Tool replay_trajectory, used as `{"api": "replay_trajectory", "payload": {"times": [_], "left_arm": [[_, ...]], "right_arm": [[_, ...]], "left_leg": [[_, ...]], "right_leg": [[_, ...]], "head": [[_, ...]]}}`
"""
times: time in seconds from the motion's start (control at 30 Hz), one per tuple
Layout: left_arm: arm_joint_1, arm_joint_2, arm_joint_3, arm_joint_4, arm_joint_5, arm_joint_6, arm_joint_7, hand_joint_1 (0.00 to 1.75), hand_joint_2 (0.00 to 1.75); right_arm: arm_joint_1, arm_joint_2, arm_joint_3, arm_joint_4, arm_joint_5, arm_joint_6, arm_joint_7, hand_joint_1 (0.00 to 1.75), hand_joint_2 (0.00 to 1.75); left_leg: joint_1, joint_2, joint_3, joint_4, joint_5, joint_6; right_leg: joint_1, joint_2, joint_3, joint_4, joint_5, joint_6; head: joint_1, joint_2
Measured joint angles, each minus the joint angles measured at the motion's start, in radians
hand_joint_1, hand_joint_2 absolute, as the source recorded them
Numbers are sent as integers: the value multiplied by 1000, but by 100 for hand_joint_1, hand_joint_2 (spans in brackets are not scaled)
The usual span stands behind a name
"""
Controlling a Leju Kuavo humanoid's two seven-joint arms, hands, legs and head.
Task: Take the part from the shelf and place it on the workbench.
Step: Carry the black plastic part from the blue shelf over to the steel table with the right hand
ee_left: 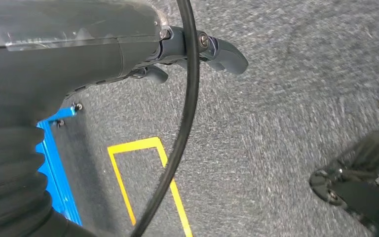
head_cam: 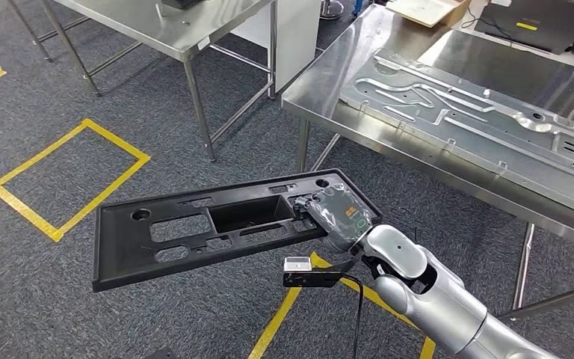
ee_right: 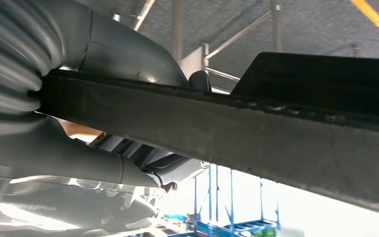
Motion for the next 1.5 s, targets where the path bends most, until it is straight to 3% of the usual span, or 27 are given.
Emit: {"api": "replay_trajectory", "payload": {"times": [0.03,0.1,0.17,0.2,0.27,0.33,0.4,0.47,0.5,0.53,0.57,0.63,0.7,0.77,0.83,0.9,0.97,1.0,1.03,1.13,1.2,1.27,1.3,1.37,1.43,1.5], "left_arm": [[0,0,0,0,0,-1,0,0,175],[2,1,1,0,0,-2,-1,0,175],[11,5,5,0,0,0,-5,0,175],[17,8,7,0,-1,2,-10,0,175],[26,14,12,0,-8,3,-21,0,175],[29,21,16,-1,-16,2,-29,0,175],[34,26,21,-1,-21,0,-31,0,175],[40,31,24,-1,-26,-2,-28,0,175],[41,32,25,-1,-30,-3,-26,0,175],[39,31,25,-1,-35,-6,-22,0,175],[34,30,25,-1,-42,-10,-16,0,175],[19,25,25,-1,-53,-18,-1,0,175],[9,19,27,-2,-55,-23,9,0,175],[2,11,36,-2,-45,-29,7,0,175],[-3,4,53,-4,-26,-31,-4,0,175],[-2,-2,74,-5,-7,-28,-17,0,175],[5,-7,93,-5,7,-28,-25,0,175],[9,-10,100,-5,11,-29,-28,0,175],[14,-13,106,-7,14,-28,-31,0,175],[32,-27,121,-23,21,-20,-40,0,175],[51,-39,126,-43,27,-9,-42,0,175],[77,-54,127,-74,36,10,-33,0,175],[91,-59,127,-91,40,17,-26,0,175],[112,-68,127,-119,51,25,-18,0,175],[129,-71,127,-136,68,29,-14,0,175],[149,-74,127,-149,92,35,-14,0,175]], "right_arm": [[0,0,0,0,0,0,0,175,175],[-1,0,0,-1,2,0,0,175,175],[2,0,0,-6,11,-2,2,175,175],[7,0,0,-11,18,-3,6,175,175],[19,-2,0,-22,30,-3,17,175,175],[22,-13,0,-34,36,-1,28,175,175],[18,-24,1,-44,37,0,33,175,175],[18,-27,1,-47,35,0,35,175,175],[19,-28,1,-48,34,0,36,175,175],[19,-28,0,-48,31,-1,36,175,175],[19,-29,-1,-48,25,-3,35,175,175],[18,-29,-12,-50,12,-6,28,175,175],[18,-29,-32,-55,1,-10,19,175,175],[20,-29,-56,-59,-4,-12,11,175,175],[20,-29,-81,-60,-5,-12,6,175,175],[16,-26,-101,-64,-5,-12,2,175,175],[12,-21,-117,-67,-4,-12,-1,175,175],[11,-19,-122,-67,-3,-12,-1,175,175],[11,-18,-128,-67,2,-12,1,175,175],[3,-18,-139,-70,54,-27,20,175,175],[-10,-18,-147,-74,90,-35,42,175,175],[-25,-18,-158,-75,94,-19,61,175,175],[-34,-18,-164,-75,91,-8,67,175,175],[-55,-20,-174,-74,85,9,73,175,175],[-74,-24,-178,-73,84,16,74,175,175],[-85,-26,-179,-72,84,20,76,175,175]], "left_leg": [[0,11,4,0,-3,-2],[-3,31,14,1,-12,-10],[-7,52,24,-1,-21,-21],[-10,64,29,-2,-24,-28],[-8,76,40,-2,-34,-40],[-4,34,24,43,-68,-50],[-1,-19,-36,159,-123,-54],[-2,-31,-94,256,-146,-55],[-2,-34,-103,259,-131,-54],[-2,-38,-97,228,-99,-52],[-1,-49,-77,169,-56,-49],[1,-88,-35,63,-6,-42],[-1,-103,-18,27,-2,-36],[-1,-80,-13,20,2,-25],[2,-55,-7,9,7,-11],[2,-32,-5,3,9,-2],[0,-8,-5,3,6,0],[0,4,-4,3,5,0],[0,14,-2,3,3,-1],[-2,34,5,4,-5,-11],[-7,46,8,4,-9,-20],[-10,57,11,2,-12,-29],[-8,52,12,7,-18,-34],[-5,19,-10,61,-54,-41],[-2,-18,-70,186,-114,-44],[-2,-30,-121,279,-136,-46]], "right_leg": [[-1,-10,24,-50,34,-1],[7,-60,94,-188,93,-8],[19,-94,130,-261,107,-20],[24,-90,132,-265,102,-25],[20,-62,136,-270,103,-34],[14,-39,142,-277,105,-45],[14,-17,145,-279,104,-54],[17,11,147,-276,102,-58],[17,27,148,-273,101,-58],[18,42,148,-269,99,-58],[17,58,148,-264,96,-55],[17,83,144,-255,91,-48],[14,105,138,-252,92,-37],[10,124,134,-255,96,-25],[13,94,120,-230,78,-15],[13,34,72,-130,25,-8],[8,9,11,-11,-20,-3],[6,5,-2,11,-18,-1],[4,0,6,-5,1,-1],[7,-26,105,-197,88,-8],[13,-37,138,-264,99,-15],[14,-27,140,-269,97,-23],[12,-22,143,-273,98,-27],[7,-16,150,-281,100,-39],[7,-11,152,-282,98,-47],[10,1,153,-279,95,-50]], "head": [[0,0],[0,0],[0,0],[0,0],[0,0],[0,0],[0,0],[0,0],[0,0],[0,0],[0,0],[0,0],[0,0],[0,0],[0,0],[0,0],[0,0],[0,0],[0,0],[0,0],[0,0],[0,0],[0,0],[0,0],[0,0],[0,0]]}}
